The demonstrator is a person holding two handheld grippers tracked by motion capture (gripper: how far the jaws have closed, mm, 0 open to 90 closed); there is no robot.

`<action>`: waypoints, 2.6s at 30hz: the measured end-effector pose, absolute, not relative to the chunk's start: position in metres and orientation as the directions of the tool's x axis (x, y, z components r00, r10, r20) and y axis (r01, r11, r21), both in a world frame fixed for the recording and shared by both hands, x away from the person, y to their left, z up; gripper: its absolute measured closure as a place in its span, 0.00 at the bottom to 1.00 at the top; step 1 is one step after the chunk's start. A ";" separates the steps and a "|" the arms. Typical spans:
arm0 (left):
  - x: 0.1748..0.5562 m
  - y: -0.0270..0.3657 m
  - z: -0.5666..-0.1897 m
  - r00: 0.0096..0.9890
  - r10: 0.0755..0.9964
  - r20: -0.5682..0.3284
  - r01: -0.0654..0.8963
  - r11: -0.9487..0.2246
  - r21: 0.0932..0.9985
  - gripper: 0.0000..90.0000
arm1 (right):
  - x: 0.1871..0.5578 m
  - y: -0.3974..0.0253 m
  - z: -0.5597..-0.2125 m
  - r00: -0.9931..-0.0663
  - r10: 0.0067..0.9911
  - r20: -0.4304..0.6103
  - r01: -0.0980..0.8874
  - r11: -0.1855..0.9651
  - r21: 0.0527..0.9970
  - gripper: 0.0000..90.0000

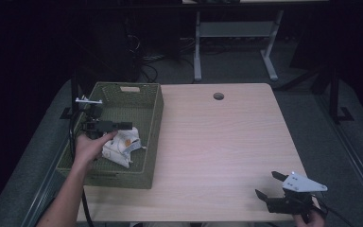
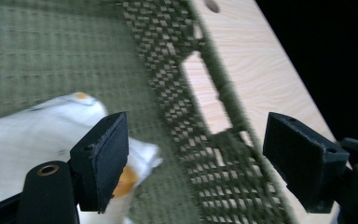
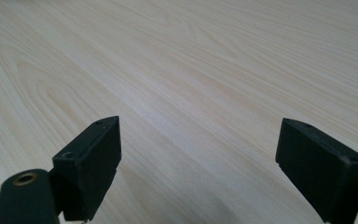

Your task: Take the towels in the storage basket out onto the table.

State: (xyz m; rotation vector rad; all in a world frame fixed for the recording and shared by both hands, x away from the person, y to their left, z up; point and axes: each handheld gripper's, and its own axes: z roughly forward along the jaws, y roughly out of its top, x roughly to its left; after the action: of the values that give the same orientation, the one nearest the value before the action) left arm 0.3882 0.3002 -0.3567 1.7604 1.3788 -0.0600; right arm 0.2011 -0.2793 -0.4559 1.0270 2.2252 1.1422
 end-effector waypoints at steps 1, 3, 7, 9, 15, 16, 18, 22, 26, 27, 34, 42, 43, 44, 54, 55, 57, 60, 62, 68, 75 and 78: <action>0.389 0.302 -0.358 0.371 0.773 -0.514 0.811 0.000 0.585 0.25 | 0.201 -0.279 -0.456 -0.632 0.774 -0.044 0.416 0.386 0.823 0.15; 0.392 0.304 -0.361 0.355 0.787 -0.504 0.822 -0.005 0.570 0.25 | 0.201 -0.279 -0.456 -0.633 0.773 -0.045 0.413 0.386 0.825 0.15; 0.396 0.304 -0.366 0.335 0.803 -0.493 0.837 -0.013 0.547 0.26 | 0.201 -0.279 -0.455 -0.633 0.773 -0.046 0.413 0.387 0.825 0.15; 0.398 0.304 -0.368 0.330 0.820 -0.468 0.844 -0.033 0.536 0.26 | 0.201 -0.279 -0.456 -0.633 0.773 -0.044 0.415 0.386 0.824 0.15; 0.403 0.304 -0.377 0.288 0.877 -0.384 0.864 -0.066 0.499 0.25 | 0.201 -0.280 -0.455 -0.635 0.771 -0.045 0.411 0.386 0.826 0.15; 0.404 0.305 -0.378 0.279 0.881 -0.382 0.870 -0.063 0.490 0.25 | 0.201 -0.279 -0.455 -0.635 0.771 -0.045 0.412 0.388 0.825 0.15; 0.406 0.305 -0.381 0.263 0.898 -0.353 0.878 -0.072 0.473 0.25 | 0.200 -0.279 -0.455 -0.636 0.770 -0.046 0.411 0.389 0.825 0.15; 0.410 0.305 -0.388 0.230 0.932 -0.281 0.904 -0.097 0.416 0.26 | 0.201 -0.278 -0.455 -0.641 0.767 -0.046 0.411 0.392 0.823 0.15; 0.413 0.301 -0.395 0.222 0.951 -0.214 0.915 -0.127 0.382 0.26 | 0.200 -0.277 -0.455 -0.646 0.762 -0.047 0.408 0.397 0.822 0.15; 0.414 0.300 -0.396 0.219 0.959 -0.182 0.919 -0.140 0.368 0.26 | 0.200 -0.277 -0.455 -0.647 0.761 -0.049 0.407 0.398 0.822 0.15; 0.419 0.297 -0.410 0.200 0.974 -0.103 0.944 -0.164 0.285 0.26 | 0.200 -0.276 -0.455 -0.646 0.761 -0.052 0.400 0.396 0.826 0.15; 0.422 0.289 -0.417 0.233 0.972 -0.018 0.952 -0.224 0.210 0.26 | 0.200 -0.276 -0.454 -0.648 0.760 -0.055 0.395 0.398 0.828 0.15; 0.423 0.289 -0.418 0.246 0.969 -0.004 0.950 -0.240 0.199 0.26 | 0.200 -0.276 -0.454 -0.649 0.758 -0.056 0.394 0.398 0.828 0.15; 0.423 0.288 -0.418 0.249 0.969 -0.006 0.950 -0.243 0.194 0.26 | 0.199 -0.276 -0.454 -0.652 0.756 -0.058 0.387 0.397 0.832 0.15; 0.423 0.285 -0.424 0.265 0.963 0.045 0.951 -0.268 0.156 0.30 | 0.197 -0.278 -0.453 -0.651 0.758 -0.033 0.388 0.369 0.844 0.15; 0.422 0.284 -0.425 0.267 0.962 0.049 0.950 -0.272 0.154 0.32 | 0.197 -0.278 -0.453 -0.653 0.756 -0.034 0.386 0.371 0.845 0.15; 0.423 0.284 -0.425 0.279 0.959 0.056 0.946 -0.284 0.154 0.35 | 0.197 -0.277 -0.453 -0.653 0.757 -0.033 0.388 0.371 0.844 0.15; 0.423 0.284 -0.425 0.276 0.959 0.055 0.947 -0.282 0.154 0.39 | 0.198 -0.279 -0.453 -0.656 0.754 -0.038 0.380 0.374 0.846 0.15; 0.424 0.285 -0.425 0.261 0.964 0.049 0.952 -0.265 0.155 0.43 | 0.198 -0.279 -0.453 -0.658 0.752 -0.035 0.380 0.372 0.847 0.15; 0.425 0.282 -0.423 0.291 0.955 0.054 0.945 -0.296 0.138 0.55 | 0.198 -0.279 -0.453 -0.658 0.752 -0.033 0.383 0.372 0.846 0.15; 0.423 0.281 -0.422 0.319 0.946 0.056 0.935 -0.324 0.145 0.74 | 0.197 -0.278 -0.452 -0.661 0.749 -0.031 0.378 0.368 0.849 0.15; 0.424 0.283 -0.421 0.314 0.949 0.039 0.938 -0.316 0.139 0.79 | 0.197 -0.279 -0.452 -0.659 0.752 -0.029 0.376 0.363 0.853 0.15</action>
State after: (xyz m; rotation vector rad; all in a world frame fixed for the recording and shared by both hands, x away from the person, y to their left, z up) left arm 0.4236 0.2827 -0.4208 2.4715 1.7807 0.1734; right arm 0.1965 -0.2791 -0.4520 0.9814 2.2126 1.2212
